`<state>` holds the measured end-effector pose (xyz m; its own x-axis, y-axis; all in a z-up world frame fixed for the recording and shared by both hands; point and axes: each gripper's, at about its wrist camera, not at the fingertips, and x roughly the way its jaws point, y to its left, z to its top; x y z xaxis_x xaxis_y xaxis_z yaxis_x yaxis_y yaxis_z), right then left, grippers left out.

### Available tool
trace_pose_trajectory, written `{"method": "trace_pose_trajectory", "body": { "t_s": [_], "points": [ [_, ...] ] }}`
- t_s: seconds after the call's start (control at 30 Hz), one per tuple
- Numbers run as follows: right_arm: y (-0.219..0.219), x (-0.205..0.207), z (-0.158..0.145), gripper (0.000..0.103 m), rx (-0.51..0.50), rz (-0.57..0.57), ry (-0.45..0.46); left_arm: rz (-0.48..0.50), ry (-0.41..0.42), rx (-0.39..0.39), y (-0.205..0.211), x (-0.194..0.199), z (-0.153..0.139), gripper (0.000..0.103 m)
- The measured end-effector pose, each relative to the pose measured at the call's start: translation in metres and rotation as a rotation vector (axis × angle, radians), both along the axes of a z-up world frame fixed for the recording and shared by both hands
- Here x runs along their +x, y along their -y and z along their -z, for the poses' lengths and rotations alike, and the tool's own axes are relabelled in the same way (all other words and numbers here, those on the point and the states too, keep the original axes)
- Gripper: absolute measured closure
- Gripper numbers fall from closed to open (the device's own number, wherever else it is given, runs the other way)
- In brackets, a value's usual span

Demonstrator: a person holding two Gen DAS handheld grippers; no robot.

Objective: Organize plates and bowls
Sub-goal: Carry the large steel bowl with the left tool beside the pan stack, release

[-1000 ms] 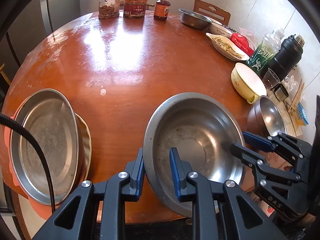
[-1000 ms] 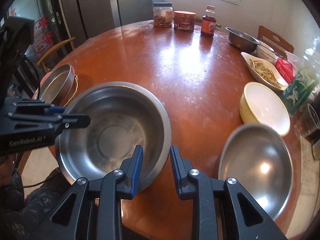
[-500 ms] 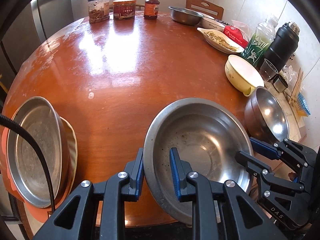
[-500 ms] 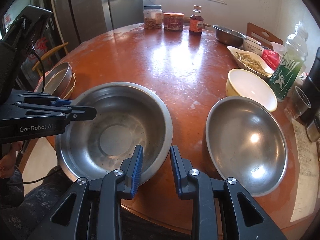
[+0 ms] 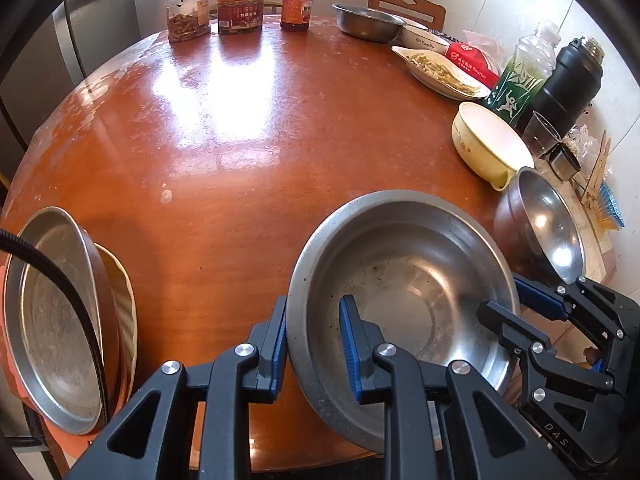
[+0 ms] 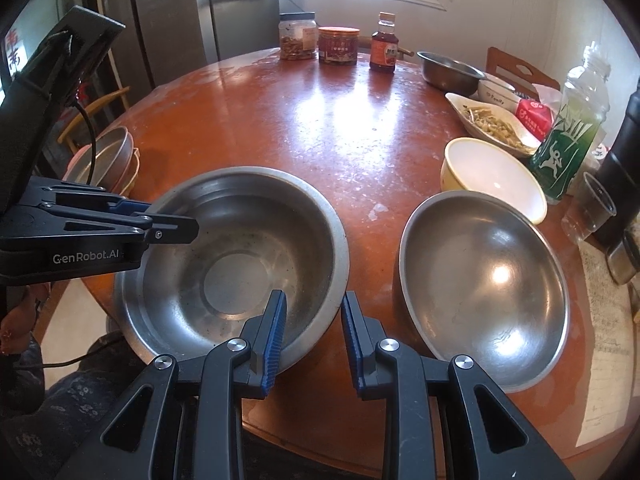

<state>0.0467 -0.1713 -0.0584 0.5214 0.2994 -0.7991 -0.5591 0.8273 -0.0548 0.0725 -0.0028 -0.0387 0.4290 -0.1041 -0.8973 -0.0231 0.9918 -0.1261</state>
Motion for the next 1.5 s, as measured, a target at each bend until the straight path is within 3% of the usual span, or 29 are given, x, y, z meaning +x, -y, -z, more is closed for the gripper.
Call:
{"method": "trace_pose_trajectory", "body": {
  "t_s": [1.0,1.17,1.5],
  "points": [
    [-0.0088,0.0015,-0.0001,0.072,-0.05,0.0,0.038,-0.002,0.005,-0.019,-0.0037,0.0079,0.0029,0.079],
    [-0.0104,-0.0008,0.002,0.066,-0.069,-0.013,0.046,-0.003,0.003,-0.018,-0.003,0.0088,0.0032,0.079],
    [-0.0078,-0.0057,-0.0039,0.064,-0.043,-0.005,0.06,-0.003,0.0,-0.028,-0.0046,0.008,0.0033,0.079]
  ]
}}
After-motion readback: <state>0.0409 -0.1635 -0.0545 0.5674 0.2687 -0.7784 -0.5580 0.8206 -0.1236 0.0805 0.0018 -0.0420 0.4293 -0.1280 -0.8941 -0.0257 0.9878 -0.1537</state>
